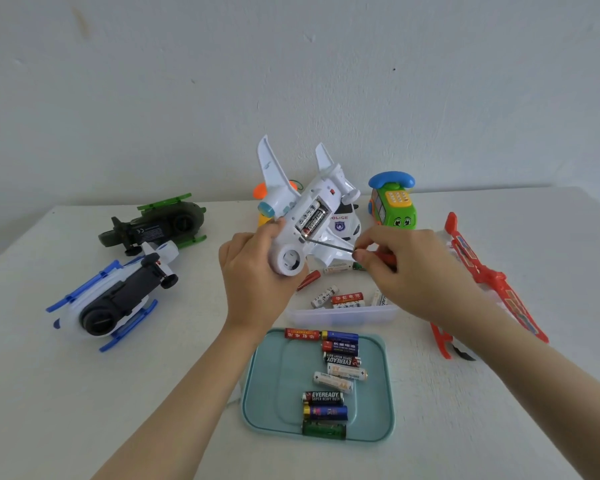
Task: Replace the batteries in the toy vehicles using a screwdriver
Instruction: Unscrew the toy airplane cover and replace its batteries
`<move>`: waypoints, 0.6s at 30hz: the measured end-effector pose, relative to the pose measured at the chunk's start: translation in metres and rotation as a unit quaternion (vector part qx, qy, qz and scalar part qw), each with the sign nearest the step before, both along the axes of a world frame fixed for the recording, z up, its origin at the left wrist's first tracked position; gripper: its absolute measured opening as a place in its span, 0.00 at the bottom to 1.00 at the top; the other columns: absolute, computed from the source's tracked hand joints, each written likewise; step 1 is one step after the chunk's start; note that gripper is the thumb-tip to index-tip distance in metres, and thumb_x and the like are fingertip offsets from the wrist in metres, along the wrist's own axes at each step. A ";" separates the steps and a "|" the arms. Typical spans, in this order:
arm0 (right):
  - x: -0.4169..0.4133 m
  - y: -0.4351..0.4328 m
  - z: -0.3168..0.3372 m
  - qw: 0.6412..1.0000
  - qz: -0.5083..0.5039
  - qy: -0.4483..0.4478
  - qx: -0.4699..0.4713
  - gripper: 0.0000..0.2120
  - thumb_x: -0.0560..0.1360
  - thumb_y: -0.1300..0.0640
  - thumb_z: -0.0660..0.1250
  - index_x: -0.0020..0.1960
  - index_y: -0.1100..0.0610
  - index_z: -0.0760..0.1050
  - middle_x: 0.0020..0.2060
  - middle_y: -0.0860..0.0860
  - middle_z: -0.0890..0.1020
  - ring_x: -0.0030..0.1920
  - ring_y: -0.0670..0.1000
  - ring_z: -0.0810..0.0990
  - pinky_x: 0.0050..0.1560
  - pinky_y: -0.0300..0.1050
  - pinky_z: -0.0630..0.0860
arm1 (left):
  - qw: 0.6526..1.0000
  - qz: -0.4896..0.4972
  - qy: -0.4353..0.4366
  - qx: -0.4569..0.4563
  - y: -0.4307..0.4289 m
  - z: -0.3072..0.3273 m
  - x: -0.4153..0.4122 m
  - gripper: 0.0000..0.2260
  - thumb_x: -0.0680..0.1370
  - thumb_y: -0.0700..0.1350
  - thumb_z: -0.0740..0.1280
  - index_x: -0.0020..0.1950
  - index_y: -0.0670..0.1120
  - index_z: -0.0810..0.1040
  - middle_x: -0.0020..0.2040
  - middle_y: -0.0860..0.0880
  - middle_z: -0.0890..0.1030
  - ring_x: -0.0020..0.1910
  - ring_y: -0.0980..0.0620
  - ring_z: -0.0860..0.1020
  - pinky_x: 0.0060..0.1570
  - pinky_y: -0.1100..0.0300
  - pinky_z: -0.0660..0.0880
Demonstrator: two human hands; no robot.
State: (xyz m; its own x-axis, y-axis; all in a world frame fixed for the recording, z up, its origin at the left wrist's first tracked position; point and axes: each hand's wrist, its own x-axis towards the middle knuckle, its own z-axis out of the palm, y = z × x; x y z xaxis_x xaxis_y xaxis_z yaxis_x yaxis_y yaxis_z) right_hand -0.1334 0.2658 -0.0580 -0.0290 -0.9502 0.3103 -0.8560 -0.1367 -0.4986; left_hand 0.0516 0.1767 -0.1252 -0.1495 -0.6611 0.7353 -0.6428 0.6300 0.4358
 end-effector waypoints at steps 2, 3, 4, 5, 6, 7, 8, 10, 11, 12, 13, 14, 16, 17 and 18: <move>0.005 0.001 -0.001 1.000 0.002 0.004 0.006 0.05 0.78 0.53 0.64 0.48 0.53 0.77 0.24 0.46 0.74 0.25 0.44 0.71 0.29 0.38 0.66 | 1.000 0.011 -0.012 -0.009 0.002 0.003 0.000 0.24 0.68 0.56 0.69 0.57 0.42 0.79 0.46 0.47 0.83 0.44 0.47 0.77 0.49 0.62 0.60; 0.008 0.001 -0.003 1.000 0.005 0.006 0.013 0.05 0.78 0.53 0.64 0.48 0.54 0.76 0.24 0.44 0.73 0.26 0.43 0.71 0.29 0.38 0.67 | 0.999 0.019 -0.020 -0.017 0.003 0.004 0.000 0.24 0.68 0.56 0.69 0.57 0.41 0.80 0.46 0.47 0.83 0.43 0.45 0.77 0.49 0.61 0.60; 0.013 0.002 -0.004 1.000 0.009 0.005 0.024 0.05 0.78 0.53 0.63 0.48 0.55 0.75 0.25 0.44 0.72 0.27 0.43 0.71 0.30 0.40 0.69 | 0.999 0.026 -0.026 -0.026 0.004 0.005 0.000 0.24 0.69 0.56 0.68 0.56 0.41 0.80 0.46 0.46 0.83 0.42 0.45 0.78 0.48 0.60 0.61; 0.018 0.002 -0.005 0.999 0.012 -0.001 0.038 0.06 0.78 0.53 0.62 0.48 0.56 0.74 0.28 0.44 0.73 0.29 0.44 0.72 0.33 0.43 0.72 | 0.998 0.033 -0.030 -0.032 0.005 0.005 -0.001 0.23 0.69 0.57 0.68 0.56 0.41 0.80 0.46 0.46 0.83 0.42 0.45 0.78 0.48 0.59 0.62; 0.023 0.003 -0.007 0.999 0.013 -0.008 0.050 0.07 0.79 0.53 0.61 0.49 0.57 0.72 0.30 0.46 0.75 0.31 0.46 0.74 0.35 0.46 0.75 | 0.998 0.039 -0.031 -0.034 0.007 0.006 -0.001 0.23 0.70 0.56 0.68 0.56 0.41 0.80 0.47 0.46 0.83 0.42 0.45 0.78 0.48 0.58 0.63; 0.028 0.005 -0.008 0.998 0.011 -0.014 0.060 0.07 0.80 0.53 0.60 0.49 0.57 0.71 0.32 0.49 0.77 0.33 0.49 0.75 0.37 0.49 0.76 | 0.998 0.046 -0.030 -0.035 0.008 0.006 -0.001 0.23 0.70 0.56 0.68 0.56 0.41 0.80 0.47 0.46 0.84 0.41 0.44 0.79 0.48 0.57 0.63; 0.032 0.006 -0.010 0.998 0.009 -0.018 0.065 0.08 0.80 0.53 0.59 0.49 0.57 0.70 0.34 0.51 0.78 0.33 0.51 0.76 0.37 0.51 0.76 | 0.998 0.053 -0.029 -0.036 0.009 0.007 -0.001 0.22 0.70 0.55 0.68 0.55 0.41 0.80 0.46 0.46 0.84 0.41 0.44 0.79 0.48 0.57 0.63; 0.040 0.011 -0.014 0.997 0.004 -0.028 0.069 0.07 0.81 0.53 0.57 0.49 0.57 0.67 0.33 0.53 0.78 0.32 0.52 0.76 0.34 0.53 0.75 | 0.997 0.067 -0.030 -0.036 0.012 0.007 0.000 0.21 0.69 0.54 0.67 0.55 0.41 0.80 0.45 0.47 0.83 0.41 0.44 0.78 0.48 0.60 0.61; 0.044 0.014 -0.016 0.997 0.003 -0.034 0.070 0.07 0.81 0.53 0.56 0.49 0.56 0.66 0.33 0.53 0.77 0.32 0.52 0.76 0.33 0.52 0.74 | 0.996 0.073 -0.030 -0.036 0.013 0.008 0.000 0.21 0.69 0.53 0.67 0.55 0.41 0.80 0.45 0.47 0.83 0.41 0.45 0.78 0.48 0.60 0.60; 0.049 0.017 -0.018 0.997 0.001 -0.039 0.069 0.06 0.81 0.53 0.55 0.49 0.56 0.64 0.33 0.52 0.77 0.32 0.51 0.75 0.32 0.50 0.73 | 0.996 0.079 -0.030 -0.036 0.015 0.008 -0.001 0.21 0.69 0.53 0.67 0.55 0.41 0.80 0.45 0.48 0.83 0.41 0.45 0.78 0.47 0.60 0.60; 0.053 0.019 -0.020 0.997 0.001 -0.044 0.069 0.06 0.81 0.53 0.54 0.49 0.55 0.63 0.33 0.52 0.76 0.33 0.51 0.75 0.32 0.49 0.71 | 0.995 0.086 -0.030 -0.037 0.017 0.009 -0.002 0.20 0.69 0.53 0.67 0.55 0.42 0.80 0.45 0.48 0.83 0.41 0.46 0.77 0.47 0.59 0.60; 0.056 0.021 -0.021 0.996 -0.001 -0.048 0.069 0.06 0.82 0.53 0.54 0.49 0.55 0.62 0.33 0.52 0.76 0.33 0.51 0.75 0.31 0.48 0.69 | 0.994 0.092 -0.031 -0.041 0.018 0.010 -0.003 0.20 0.69 0.53 0.66 0.55 0.42 0.80 0.46 0.49 0.83 0.42 0.48 0.76 0.47 0.57 0.61; 0.059 0.024 -0.021 0.996 -0.005 -0.059 0.069 0.06 0.82 0.54 0.54 0.49 0.56 0.62 0.33 0.52 0.75 0.33 0.52 0.74 0.31 0.47 0.67 | 0.993 0.101 -0.036 -0.055 0.021 0.011 -0.004 0.19 0.69 0.51 0.67 0.54 0.42 0.80 0.48 0.49 0.84 0.43 0.50 0.73 0.46 0.55 0.62; 0.059 0.024 -0.020 0.996 -0.008 -0.063 0.070 0.06 0.81 0.54 0.54 0.49 0.56 0.62 0.34 0.53 0.76 0.34 0.53 0.75 0.31 0.47 0.67 | 0.992 0.105 -0.039 -0.065 0.022 0.011 -0.003 0.18 0.68 0.51 0.68 0.54 0.43 0.80 0.49 0.49 0.84 0.44 0.51 0.72 0.46 0.54 0.61; 0.059 0.025 -0.020 0.995 -0.010 -0.067 0.070 0.06 0.81 0.54 0.54 0.49 0.56 0.63 0.35 0.54 0.76 0.35 0.53 0.75 0.32 0.48 0.67 | 0.990 0.108 -0.044 -0.074 0.023 0.012 -0.003 0.18 0.69 0.50 0.69 0.55 0.43 0.80 0.51 0.49 0.84 0.44 0.51 0.71 0.46 0.54 0.61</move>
